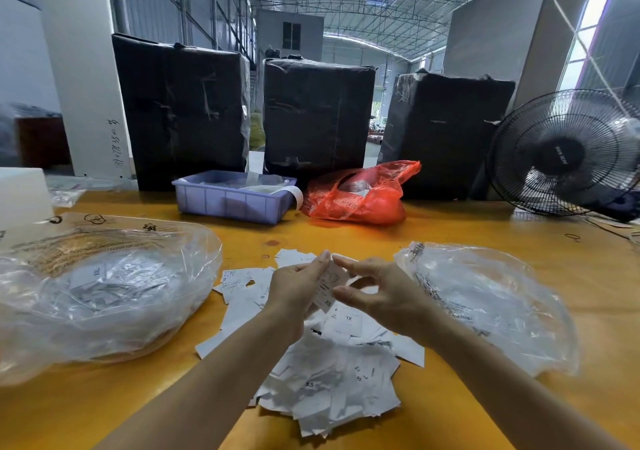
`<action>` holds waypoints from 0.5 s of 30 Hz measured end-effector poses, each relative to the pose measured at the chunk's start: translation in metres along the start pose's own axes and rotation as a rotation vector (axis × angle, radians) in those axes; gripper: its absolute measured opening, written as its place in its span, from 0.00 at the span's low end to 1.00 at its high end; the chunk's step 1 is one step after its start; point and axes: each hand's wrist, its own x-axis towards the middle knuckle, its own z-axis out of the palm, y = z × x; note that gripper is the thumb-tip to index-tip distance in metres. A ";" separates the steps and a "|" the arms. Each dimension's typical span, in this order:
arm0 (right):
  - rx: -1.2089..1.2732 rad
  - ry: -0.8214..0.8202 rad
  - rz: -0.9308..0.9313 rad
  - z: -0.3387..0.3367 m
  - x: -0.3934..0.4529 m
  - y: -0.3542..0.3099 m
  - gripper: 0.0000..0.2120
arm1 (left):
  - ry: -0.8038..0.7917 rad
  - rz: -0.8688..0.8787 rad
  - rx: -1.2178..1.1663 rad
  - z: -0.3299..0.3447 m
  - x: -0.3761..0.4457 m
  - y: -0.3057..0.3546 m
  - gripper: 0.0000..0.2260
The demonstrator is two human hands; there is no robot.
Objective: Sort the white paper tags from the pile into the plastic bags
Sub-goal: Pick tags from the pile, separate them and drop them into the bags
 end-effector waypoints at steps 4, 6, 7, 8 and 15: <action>0.140 0.148 0.094 -0.006 0.002 0.004 0.16 | -0.041 -0.053 -0.010 0.000 -0.001 0.004 0.13; 0.278 0.110 0.150 -0.007 0.001 0.004 0.12 | -0.078 -0.062 -0.002 0.000 -0.001 0.003 0.15; 0.330 0.102 0.169 -0.007 0.001 0.004 0.10 | -0.099 -0.070 -0.004 0.000 -0.001 0.003 0.14; 0.378 0.102 0.192 -0.006 0.000 0.004 0.06 | -0.118 -0.078 -0.009 0.000 -0.001 0.003 0.14; 0.577 0.107 0.442 -0.009 0.004 0.004 0.07 | -0.165 -0.132 0.048 -0.008 0.001 0.009 0.14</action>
